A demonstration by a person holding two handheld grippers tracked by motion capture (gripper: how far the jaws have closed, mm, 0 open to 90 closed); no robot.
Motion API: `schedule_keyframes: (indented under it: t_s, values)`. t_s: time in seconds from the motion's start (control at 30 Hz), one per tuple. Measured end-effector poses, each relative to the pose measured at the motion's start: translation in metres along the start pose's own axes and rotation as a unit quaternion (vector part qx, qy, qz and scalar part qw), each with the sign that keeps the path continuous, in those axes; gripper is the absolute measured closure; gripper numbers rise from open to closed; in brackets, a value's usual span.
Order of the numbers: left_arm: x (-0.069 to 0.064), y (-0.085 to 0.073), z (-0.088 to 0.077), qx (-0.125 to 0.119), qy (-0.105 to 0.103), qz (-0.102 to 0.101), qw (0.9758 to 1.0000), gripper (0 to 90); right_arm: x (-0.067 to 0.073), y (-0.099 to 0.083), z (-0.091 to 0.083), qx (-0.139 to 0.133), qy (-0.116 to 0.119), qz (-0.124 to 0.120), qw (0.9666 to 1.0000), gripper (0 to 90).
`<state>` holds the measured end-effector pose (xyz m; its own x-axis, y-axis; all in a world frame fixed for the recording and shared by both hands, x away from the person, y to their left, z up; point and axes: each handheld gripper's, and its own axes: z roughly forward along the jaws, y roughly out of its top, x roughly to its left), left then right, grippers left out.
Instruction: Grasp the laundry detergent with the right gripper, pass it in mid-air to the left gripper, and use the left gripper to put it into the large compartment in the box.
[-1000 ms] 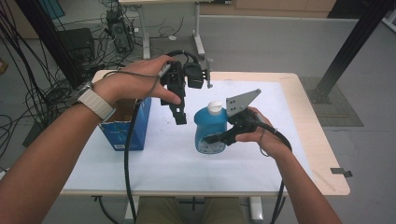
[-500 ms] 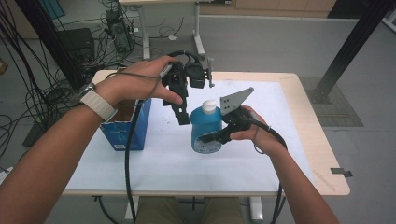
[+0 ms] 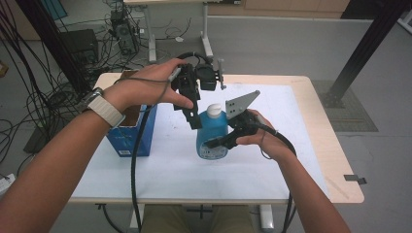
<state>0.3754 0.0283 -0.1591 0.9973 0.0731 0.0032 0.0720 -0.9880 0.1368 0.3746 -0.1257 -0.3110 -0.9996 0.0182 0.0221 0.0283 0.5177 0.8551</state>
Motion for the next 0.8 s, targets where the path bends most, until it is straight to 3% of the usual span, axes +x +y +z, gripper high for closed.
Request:
schedule_keyframes:
  t_s: [0.8]
  values:
    - [-0.003, 0.011, 0.012, -0.009, -0.002, 0.006, 0.9999, 5.5, -0.002, 0.001, 0.007, 0.003, 0.004, 0.002, 1.0, 43.8]
